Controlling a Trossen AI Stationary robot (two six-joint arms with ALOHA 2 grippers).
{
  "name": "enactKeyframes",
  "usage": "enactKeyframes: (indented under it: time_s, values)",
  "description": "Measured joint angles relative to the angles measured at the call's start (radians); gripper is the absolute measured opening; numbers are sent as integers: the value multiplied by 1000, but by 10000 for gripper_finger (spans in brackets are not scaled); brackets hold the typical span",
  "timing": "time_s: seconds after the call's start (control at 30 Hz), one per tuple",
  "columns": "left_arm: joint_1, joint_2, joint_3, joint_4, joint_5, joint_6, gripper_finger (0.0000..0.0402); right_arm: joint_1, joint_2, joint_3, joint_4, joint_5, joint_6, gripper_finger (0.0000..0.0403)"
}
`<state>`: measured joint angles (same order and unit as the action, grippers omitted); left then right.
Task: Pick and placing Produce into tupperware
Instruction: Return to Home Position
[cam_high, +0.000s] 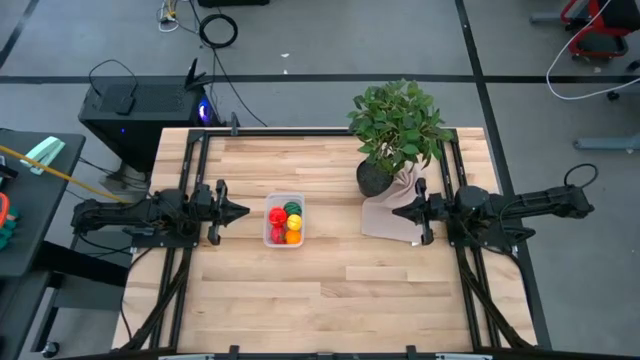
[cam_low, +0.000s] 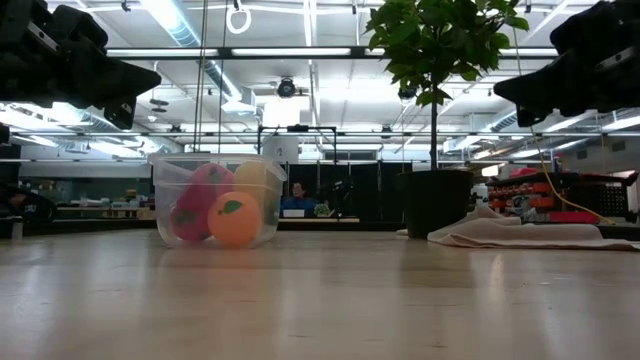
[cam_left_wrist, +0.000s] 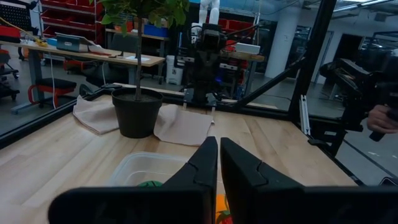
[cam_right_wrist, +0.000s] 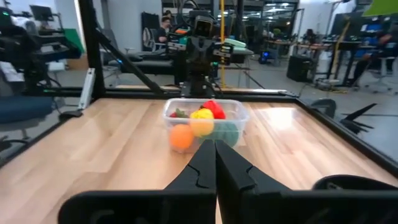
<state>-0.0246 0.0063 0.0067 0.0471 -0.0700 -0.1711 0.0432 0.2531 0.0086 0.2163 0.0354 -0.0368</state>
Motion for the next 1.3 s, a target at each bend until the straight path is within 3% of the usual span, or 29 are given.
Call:
enactKeyframes:
  time_s: [0.27,0.57,0.77,1.13,1.3]
  values:
    - [0,0,0,0,0,0,35,0,0,14,141,18,41,1]
    - [0,0,0,0,0,0,26,-1,-1,71,60,46,9,0]
    - [0,0,0,0,0,0,21,-9,-72,70,58,68,6,0]
    - [0,0,0,0,0,0,34,-55,-223,63,-53,44,42,0]
    - [0,0,0,0,0,0,32,-55,-247,63,-255,-2,90,0]
